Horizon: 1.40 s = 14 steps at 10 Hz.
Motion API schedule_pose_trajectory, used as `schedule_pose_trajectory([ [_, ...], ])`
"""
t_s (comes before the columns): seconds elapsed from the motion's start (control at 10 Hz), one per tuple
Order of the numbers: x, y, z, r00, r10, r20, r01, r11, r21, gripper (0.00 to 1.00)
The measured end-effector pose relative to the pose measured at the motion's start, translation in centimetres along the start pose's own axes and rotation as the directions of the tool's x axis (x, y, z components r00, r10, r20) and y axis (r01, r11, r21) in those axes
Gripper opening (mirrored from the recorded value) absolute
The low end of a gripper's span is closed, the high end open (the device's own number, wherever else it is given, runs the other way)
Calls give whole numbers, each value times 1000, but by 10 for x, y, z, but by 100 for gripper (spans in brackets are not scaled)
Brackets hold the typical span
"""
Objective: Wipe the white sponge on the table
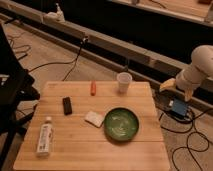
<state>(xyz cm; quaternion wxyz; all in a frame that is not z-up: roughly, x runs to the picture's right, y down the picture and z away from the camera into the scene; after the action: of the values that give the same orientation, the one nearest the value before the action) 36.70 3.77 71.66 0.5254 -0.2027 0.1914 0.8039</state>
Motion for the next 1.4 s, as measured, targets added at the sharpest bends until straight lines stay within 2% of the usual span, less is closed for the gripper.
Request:
schedule_pose_trajectory([
  [1.0, -1, 1, 0, 1000, -1, 0, 1, 1000, -3, 80],
  [1.1, -2, 2, 0, 1000, -18, -6, 18, 1000, -5, 80],
  [1.2, -5, 5, 1, 998, -54, -16, 54, 999, -6, 80],
  [1.3, -9, 15, 5, 992, -123, -25, 123, 992, -12, 80],
  [1.4, -13, 33, 13, 972, -234, -33, 233, 972, -22, 80],
])
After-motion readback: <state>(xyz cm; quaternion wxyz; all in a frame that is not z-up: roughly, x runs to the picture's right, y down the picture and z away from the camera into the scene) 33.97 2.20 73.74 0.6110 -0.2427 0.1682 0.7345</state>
